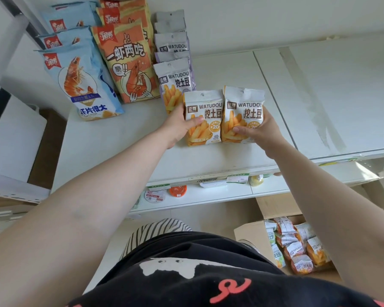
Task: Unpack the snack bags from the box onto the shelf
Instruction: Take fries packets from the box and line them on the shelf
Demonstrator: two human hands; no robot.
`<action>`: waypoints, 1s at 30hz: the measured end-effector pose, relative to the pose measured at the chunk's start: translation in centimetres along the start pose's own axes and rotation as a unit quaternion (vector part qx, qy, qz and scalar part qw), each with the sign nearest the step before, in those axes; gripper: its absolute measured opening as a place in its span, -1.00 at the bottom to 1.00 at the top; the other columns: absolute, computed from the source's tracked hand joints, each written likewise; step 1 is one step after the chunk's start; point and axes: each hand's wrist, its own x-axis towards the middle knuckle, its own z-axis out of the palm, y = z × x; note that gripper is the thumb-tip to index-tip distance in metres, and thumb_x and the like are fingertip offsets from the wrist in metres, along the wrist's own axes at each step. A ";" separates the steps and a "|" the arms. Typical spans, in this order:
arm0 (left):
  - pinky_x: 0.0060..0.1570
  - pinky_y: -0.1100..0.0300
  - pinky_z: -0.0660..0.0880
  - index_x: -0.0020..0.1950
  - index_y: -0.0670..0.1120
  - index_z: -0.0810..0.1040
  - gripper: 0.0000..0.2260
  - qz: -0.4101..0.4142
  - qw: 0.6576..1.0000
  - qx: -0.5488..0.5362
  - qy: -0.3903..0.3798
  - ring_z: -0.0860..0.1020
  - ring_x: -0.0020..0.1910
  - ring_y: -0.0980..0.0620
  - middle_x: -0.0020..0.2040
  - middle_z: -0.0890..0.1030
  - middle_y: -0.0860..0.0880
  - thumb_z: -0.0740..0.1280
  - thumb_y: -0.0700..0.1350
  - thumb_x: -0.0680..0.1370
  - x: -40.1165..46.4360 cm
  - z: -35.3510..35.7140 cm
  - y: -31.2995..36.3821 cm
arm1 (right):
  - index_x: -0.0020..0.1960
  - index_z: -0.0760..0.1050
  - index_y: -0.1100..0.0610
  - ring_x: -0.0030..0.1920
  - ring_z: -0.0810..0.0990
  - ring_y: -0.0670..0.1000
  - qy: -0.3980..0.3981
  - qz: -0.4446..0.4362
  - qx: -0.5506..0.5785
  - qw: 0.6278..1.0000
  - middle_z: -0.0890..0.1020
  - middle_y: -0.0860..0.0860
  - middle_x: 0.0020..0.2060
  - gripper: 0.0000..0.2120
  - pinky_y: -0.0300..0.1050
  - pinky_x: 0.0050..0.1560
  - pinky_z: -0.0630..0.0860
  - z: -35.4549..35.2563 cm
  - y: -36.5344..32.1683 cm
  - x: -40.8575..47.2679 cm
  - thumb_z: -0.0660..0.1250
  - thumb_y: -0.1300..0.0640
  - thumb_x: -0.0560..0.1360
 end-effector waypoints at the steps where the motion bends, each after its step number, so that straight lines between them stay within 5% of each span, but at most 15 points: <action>1: 0.27 0.20 0.41 0.43 -0.09 0.30 -0.50 0.007 1.000 -0.003 0.020 0.51 0.22 0.09 0.23 0.54 0.01 0.37 -0.27 0.53 -0.1 0.1 0.3 | 0.26 0.42 0.22 0.02 0.67 0.00 0.004 0.000 0.012 1.000 0.66 0.09 0.03 -0.38 -0.08 0.02 0.62 -0.3 -0.2 -0.2 0.59 0.35 0.27; 3: 0.15 0.28 0.41 0.39 -0.10 0.34 -0.55 0.014 0.998 -0.013 0.060 0.51 0.16 0.10 0.19 0.55 0.00 0.36 -0.27 0.54 -0.2 0.4 0.7 | 0.29 0.41 0.23 0.12 0.65 0.13 0.000 0.005 0.038 0.999 0.64 0.19 0.12 -0.25 0.04 0.08 0.61 -1.1 -0.7 -0.7 0.66 0.18 0.19; 6: 0.22 0.19 0.42 0.39 -0.12 0.35 -0.56 0.005 0.997 -0.027 0.067 0.52 0.16 0.07 0.17 0.56 0.00 0.36 -0.27 0.54 0.2 1.0 0.9 | 0.34 0.37 0.19 0.12 0.65 0.12 -0.022 0.022 0.021 0.999 0.63 0.16 0.13 -0.09 0.04 0.09 0.62 -1.7 -1.0 -1.6 0.67 0.07 0.08; 9: 0.27 0.16 0.40 0.39 -0.11 0.37 -0.58 -0.008 0.999 -0.035 0.040 0.52 0.22 0.06 0.24 0.57 -0.03 0.37 -0.19 0.55 0.7 1.5 0.7 | 0.34 0.36 0.14 0.10 0.66 0.09 -0.050 0.044 0.009 0.998 0.65 0.11 0.11 -0.14 0.03 0.09 0.62 -1.7 -0.7 -2.3 0.67 0.17 0.13; 16: 0.19 0.19 0.43 0.31 -0.11 0.44 -0.66 0.012 0.991 -0.034 0.126 0.53 0.14 0.09 0.23 0.58 -0.04 0.37 -0.13 0.55 1.0 2.9 1.3 | 0.23 0.46 0.17 -0.04 0.70 0.03 -0.069 0.049 0.032 0.996 0.71 0.02 -0.06 -0.40 -0.13 -0.08 0.63 -2.8 -0.6 -4.4 0.62 0.25 0.25; 21: 0.39 -0.05 0.30 0.15 0.11 0.52 -0.52 -0.061 0.996 -0.055 0.043 0.45 0.33 0.01 0.32 0.54 0.03 0.30 0.39 0.39 1.2 4.4 2.2 | 0.34 0.37 0.18 0.02 0.67 -0.02 -0.044 0.033 -0.024 0.998 0.65 0.08 0.09 -0.32 -0.11 -0.02 0.63 -1.2 0.3 -3.6 0.57 0.31 0.30; 23: 0.43 -0.03 0.23 0.28 0.01 0.50 -0.55 -0.048 0.994 -0.064 0.074 0.41 0.37 -0.01 0.36 0.50 0.00 0.22 0.26 0.53 1.5 3.9 2.8 | 0.36 0.35 0.18 0.03 0.67 -0.03 -0.039 0.033 -0.013 0.999 0.64 0.09 0.12 -0.31 -0.14 -0.04 0.62 -1.0 0.6 -3.2 0.57 0.33 0.31; 26: 0.33 -0.06 0.40 0.30 -0.06 0.43 -0.75 0.067 0.994 0.023 0.083 0.51 0.24 -0.06 0.23 0.55 -0.08 0.22 -0.16 0.62 2.2 2.9 4.0 | 0.38 0.36 0.16 0.02 0.66 -0.06 -0.044 0.022 -0.024 0.999 0.64 0.07 0.10 -0.30 -0.18 -0.06 0.61 -0.9 0.9 -2.9 0.56 0.32 0.32; 30: 0.26 -0.05 0.39 0.07 0.16 0.52 -0.88 0.098 0.986 0.134 -0.033 0.51 0.18 -0.02 0.15 0.55 -0.01 0.33 0.06 0.53 2.5 2.6 6.8 | 0.44 0.33 0.16 0.06 0.66 -0.05 -0.050 0.007 -0.019 0.999 0.65 0.04 0.12 -0.26 -0.15 -0.01 0.60 -0.4 1.2 -2.4 0.56 0.29 0.33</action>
